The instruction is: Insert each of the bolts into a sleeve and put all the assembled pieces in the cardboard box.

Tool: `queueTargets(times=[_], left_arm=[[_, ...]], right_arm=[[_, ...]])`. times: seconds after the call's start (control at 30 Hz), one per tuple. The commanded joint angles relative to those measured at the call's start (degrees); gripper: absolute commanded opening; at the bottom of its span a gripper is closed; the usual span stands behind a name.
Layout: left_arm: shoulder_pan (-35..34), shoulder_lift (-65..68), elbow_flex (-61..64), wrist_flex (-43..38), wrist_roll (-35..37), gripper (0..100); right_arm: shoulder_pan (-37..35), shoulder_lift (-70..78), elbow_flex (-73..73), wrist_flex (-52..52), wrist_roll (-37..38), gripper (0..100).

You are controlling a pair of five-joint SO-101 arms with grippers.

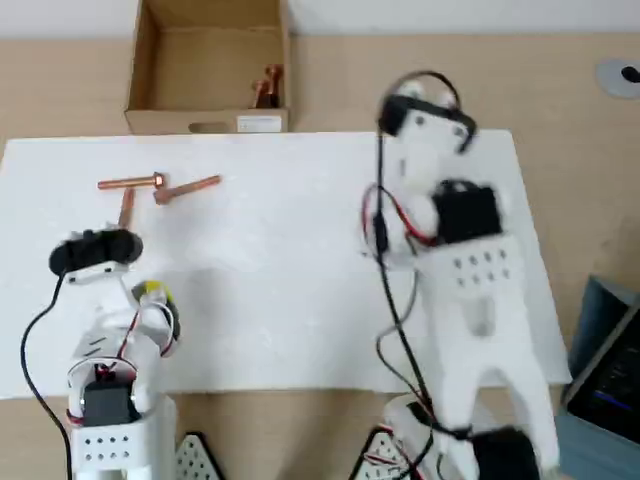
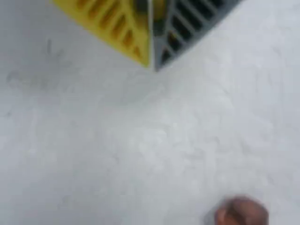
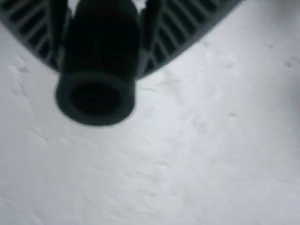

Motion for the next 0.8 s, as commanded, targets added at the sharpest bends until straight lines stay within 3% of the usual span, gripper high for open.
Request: queueTargets(times=[0.0,0.2,0.63,0.77], left_arm=[[-0.4,0.0,-7.2,-0.6,0.0,0],[-0.4,10.1,-18.3,-0.6,-0.2,0],[-0.4,53.3,-53.5,-0.6,-0.4,0],[-0.4,65.5,-60.8,-0.7,-5.8,0]], right_arm=[[2.7,-9.5,8.1,-2.4,0.7,0.9],[3.6,-24.0,21.2,-8.5,0.7,0.9],[3.6,-41.9,33.0,-12.4,3.2,0.9],[4.4,-43.3,33.7,-12.3,3.2,0.9]])
